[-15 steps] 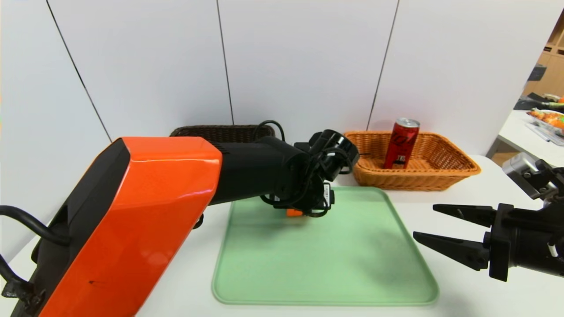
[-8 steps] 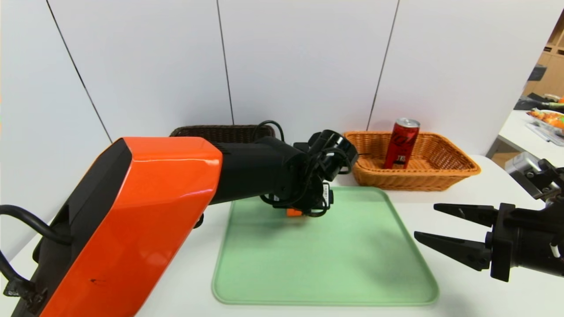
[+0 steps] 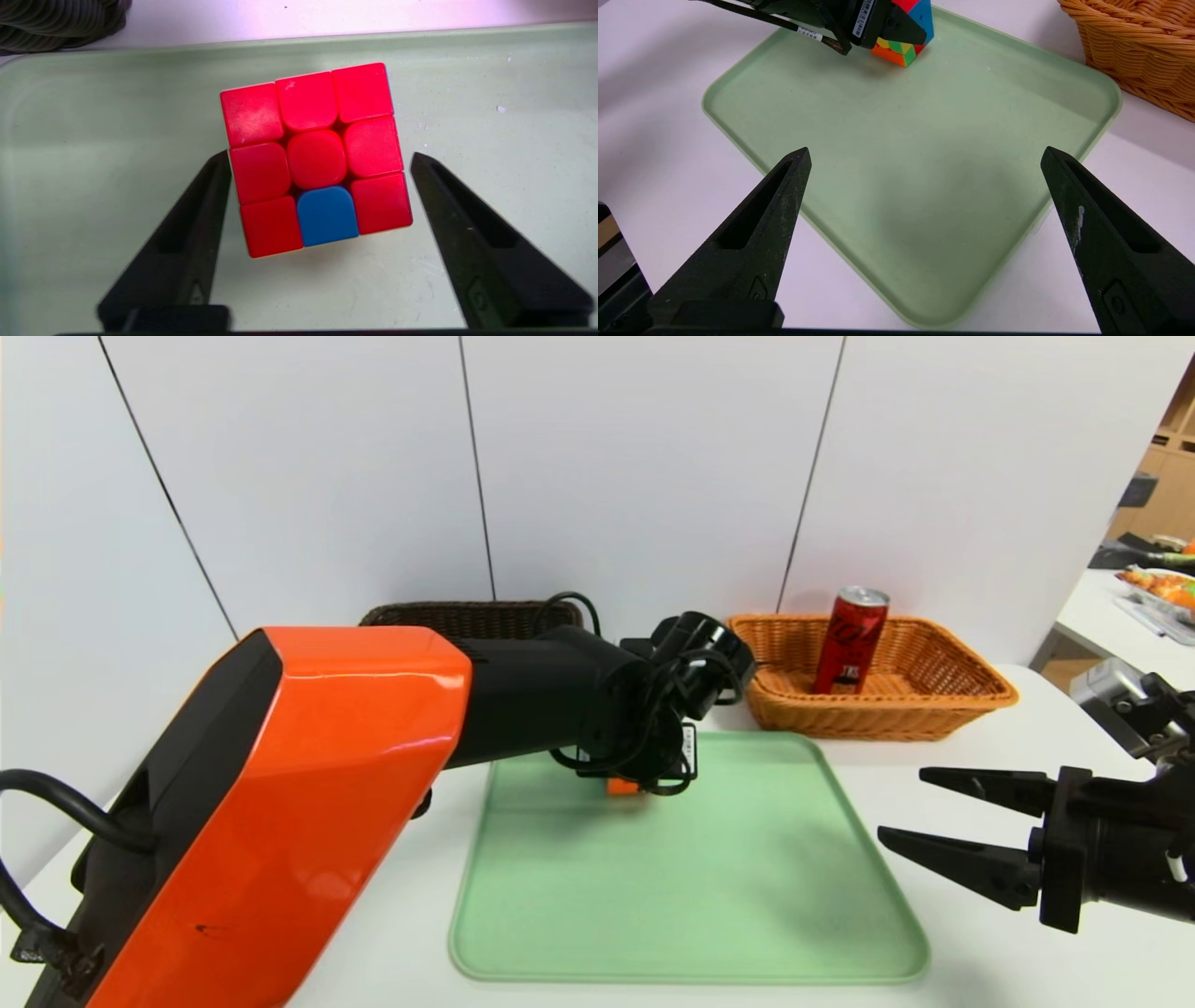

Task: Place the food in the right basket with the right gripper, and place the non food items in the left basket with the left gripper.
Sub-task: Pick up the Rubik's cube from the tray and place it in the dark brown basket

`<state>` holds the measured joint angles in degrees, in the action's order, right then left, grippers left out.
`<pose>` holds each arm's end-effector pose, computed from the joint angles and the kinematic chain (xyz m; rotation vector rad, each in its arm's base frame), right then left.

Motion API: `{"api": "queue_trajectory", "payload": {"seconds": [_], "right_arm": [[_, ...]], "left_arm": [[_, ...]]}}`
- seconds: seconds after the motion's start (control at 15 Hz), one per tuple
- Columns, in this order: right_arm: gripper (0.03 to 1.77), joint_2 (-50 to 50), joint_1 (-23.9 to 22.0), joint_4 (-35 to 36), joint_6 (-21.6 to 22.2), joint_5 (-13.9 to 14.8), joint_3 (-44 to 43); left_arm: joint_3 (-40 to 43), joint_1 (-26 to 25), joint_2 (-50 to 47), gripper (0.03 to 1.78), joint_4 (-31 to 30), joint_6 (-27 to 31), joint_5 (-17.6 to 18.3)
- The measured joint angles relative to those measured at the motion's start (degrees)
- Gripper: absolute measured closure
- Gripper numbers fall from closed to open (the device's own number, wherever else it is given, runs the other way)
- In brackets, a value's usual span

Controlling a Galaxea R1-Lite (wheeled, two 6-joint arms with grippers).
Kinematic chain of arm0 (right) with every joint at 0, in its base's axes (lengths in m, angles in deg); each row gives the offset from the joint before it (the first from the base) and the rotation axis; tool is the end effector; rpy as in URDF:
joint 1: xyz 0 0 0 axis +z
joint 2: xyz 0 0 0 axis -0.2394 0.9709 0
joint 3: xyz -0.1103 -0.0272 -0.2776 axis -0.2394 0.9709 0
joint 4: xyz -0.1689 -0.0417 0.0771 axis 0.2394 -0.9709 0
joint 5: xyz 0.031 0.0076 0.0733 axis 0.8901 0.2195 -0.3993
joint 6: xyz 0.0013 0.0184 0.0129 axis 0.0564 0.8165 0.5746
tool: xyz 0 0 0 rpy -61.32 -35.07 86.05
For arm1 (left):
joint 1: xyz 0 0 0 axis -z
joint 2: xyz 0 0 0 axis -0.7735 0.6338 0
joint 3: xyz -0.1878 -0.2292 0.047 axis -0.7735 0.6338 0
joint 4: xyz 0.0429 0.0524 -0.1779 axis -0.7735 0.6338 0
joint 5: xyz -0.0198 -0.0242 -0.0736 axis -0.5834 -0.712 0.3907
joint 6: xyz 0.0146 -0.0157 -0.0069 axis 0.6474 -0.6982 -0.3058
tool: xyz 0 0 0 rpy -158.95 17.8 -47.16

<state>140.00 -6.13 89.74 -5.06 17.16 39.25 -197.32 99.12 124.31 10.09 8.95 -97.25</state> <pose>0.1710 0.0358 0.1722 0.0018 0.3647 0.7371 0.3127 -0.3376 0.1543 -0.0570 0.7629 -0.1231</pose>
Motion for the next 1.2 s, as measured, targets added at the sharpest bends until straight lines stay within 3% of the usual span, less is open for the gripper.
{"api": "queue_trajectory", "payload": {"seconds": [0.13, 0.2, 0.73, 1.2], "right_arm": [[0.10, 0.00, 0.00, 0.00, 0.00, -0.02, -0.06], [0.10, 0.00, 0.00, 0.02, 0.00, -0.02, -0.15], [0.10, 0.02, -0.04, 0.02, 0.07, -0.02, -0.37], [0.10, 0.00, -0.69, 0.02, 0.10, -0.05, -0.20]], "left_arm": [[0.00, -0.02, 0.00, 0.82, -0.05, 0.04, 0.02], [0.00, -0.02, 0.00, 0.85, -0.05, 0.06, 0.05], [0.04, -0.02, -1.83, 0.86, 0.89, 0.17, -2.71], [0.09, -0.68, -10.86, 0.86, 4.52, 1.83, -2.73]]}}
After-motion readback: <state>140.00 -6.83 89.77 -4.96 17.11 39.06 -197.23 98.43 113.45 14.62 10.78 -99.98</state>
